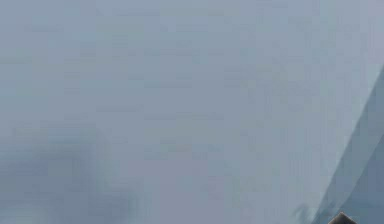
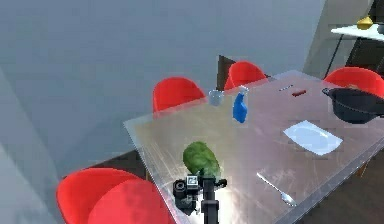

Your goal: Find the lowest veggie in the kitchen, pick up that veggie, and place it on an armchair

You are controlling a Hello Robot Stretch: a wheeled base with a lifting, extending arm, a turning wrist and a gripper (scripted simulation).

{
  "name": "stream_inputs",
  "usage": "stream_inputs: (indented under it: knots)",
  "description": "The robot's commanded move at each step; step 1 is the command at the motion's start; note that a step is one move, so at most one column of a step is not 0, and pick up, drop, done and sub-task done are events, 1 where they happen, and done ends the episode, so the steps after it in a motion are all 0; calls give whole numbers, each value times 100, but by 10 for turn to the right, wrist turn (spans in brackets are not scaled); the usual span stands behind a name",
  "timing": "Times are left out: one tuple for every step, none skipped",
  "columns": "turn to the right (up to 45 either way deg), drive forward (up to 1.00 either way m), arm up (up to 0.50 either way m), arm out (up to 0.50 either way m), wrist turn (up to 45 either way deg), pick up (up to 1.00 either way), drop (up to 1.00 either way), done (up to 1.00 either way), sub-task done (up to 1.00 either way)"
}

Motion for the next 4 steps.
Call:
stream_inputs:
  knots:
    - [0,0,0,0,0,100,0,0,0]
    - [0,0,10,0,0,0,0,0,0]
    - [0,0,26,0,0,0,0,0,0]
    - [0,0,0,0,-450,0,0,0,0]
